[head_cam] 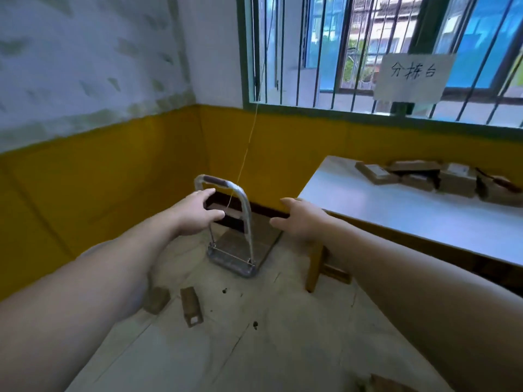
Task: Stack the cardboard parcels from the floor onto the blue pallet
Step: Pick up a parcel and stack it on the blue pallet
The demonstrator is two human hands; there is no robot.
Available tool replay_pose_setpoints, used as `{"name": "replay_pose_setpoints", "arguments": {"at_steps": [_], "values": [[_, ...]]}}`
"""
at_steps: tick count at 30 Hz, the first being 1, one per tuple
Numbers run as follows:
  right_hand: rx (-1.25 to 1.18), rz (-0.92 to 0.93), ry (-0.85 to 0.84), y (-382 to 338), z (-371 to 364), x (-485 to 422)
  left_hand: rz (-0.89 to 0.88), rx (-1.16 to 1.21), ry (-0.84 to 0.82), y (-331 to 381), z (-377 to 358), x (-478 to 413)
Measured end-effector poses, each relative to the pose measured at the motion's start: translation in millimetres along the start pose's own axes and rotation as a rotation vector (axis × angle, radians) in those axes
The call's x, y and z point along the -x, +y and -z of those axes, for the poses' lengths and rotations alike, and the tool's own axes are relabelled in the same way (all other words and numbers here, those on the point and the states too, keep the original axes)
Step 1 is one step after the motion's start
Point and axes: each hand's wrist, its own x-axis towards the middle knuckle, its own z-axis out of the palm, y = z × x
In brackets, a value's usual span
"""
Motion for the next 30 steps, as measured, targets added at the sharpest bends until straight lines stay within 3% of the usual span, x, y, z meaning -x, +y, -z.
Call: {"name": "replay_pose_setpoints", "arguments": {"at_steps": [11, 22, 30], "values": [[0.053, 0.02, -0.066, -61, -40, -154, 0.1, -0.069, -0.051, -96, 41, -98], [0.008, -0.174, -0.171, -147, -165, -285, 0.155, -0.041, -0.243, -297, 72, -213], [-0.069, -0.335, -0.293, -160, -237, -344, 0.223, -0.044, -0.388, -373, 59, -295]]}}
